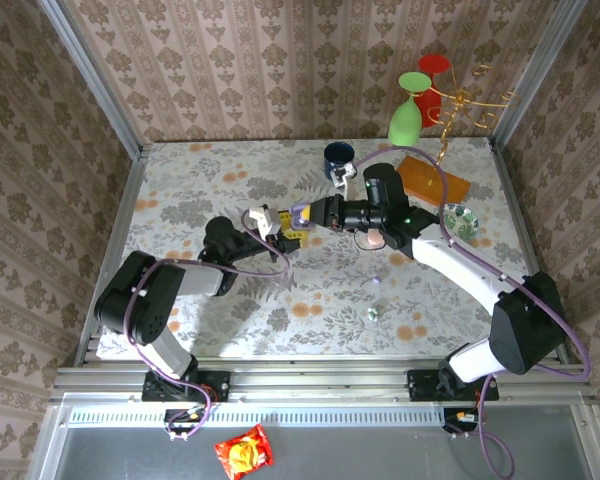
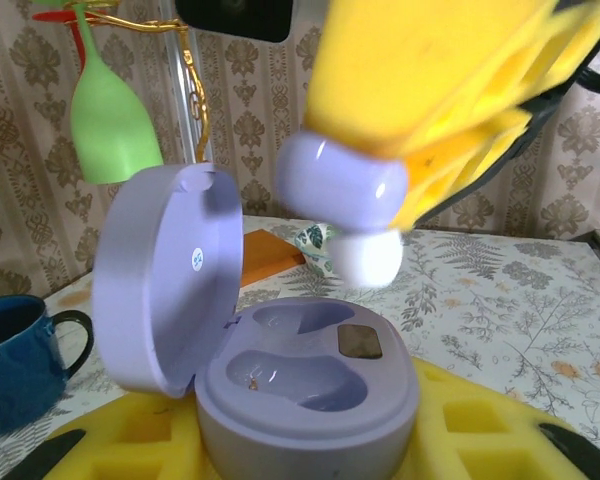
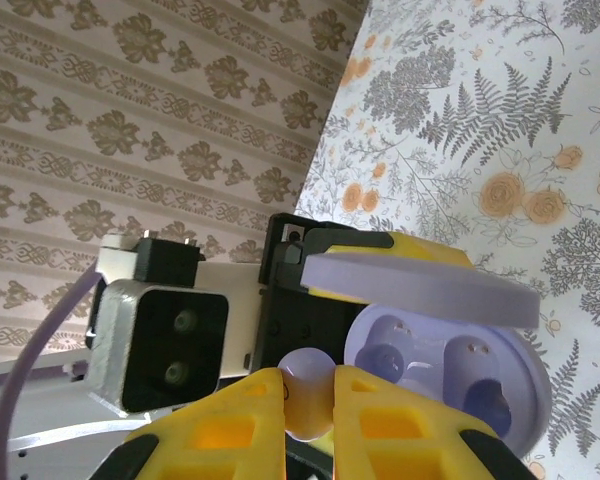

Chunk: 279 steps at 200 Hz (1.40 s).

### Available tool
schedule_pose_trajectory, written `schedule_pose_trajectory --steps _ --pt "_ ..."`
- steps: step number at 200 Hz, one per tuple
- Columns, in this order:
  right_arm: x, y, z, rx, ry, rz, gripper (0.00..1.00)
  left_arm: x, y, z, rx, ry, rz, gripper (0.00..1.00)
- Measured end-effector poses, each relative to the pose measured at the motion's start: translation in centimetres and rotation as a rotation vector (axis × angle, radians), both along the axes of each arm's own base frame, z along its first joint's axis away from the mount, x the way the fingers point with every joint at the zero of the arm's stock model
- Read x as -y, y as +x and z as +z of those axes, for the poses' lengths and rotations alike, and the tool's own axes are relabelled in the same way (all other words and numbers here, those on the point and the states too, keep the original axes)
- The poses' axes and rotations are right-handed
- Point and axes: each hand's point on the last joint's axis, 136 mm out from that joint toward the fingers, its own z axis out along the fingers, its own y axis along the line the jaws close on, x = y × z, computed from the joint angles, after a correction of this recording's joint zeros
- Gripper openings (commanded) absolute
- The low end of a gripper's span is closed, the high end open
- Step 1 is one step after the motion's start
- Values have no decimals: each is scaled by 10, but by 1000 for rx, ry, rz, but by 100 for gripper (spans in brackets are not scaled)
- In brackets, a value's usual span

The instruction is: Insert wireless bluetooth earbuds into charging case

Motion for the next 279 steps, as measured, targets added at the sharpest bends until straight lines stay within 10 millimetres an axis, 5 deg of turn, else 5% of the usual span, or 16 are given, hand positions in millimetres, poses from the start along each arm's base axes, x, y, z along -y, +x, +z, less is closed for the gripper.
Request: schedule_pose_trajectory --steps 71,161,279 --pt "-1 6 -22 -20 -52 -12 15 5 -1 -2 -3 2 -1 35" --pt "-4 5 -26 -31 -58 -10 17 7 5 -7 -16 7 18 34" --pt "4 5 -26 4 -149 -25 47 7 7 -12 -31 21 32 35"
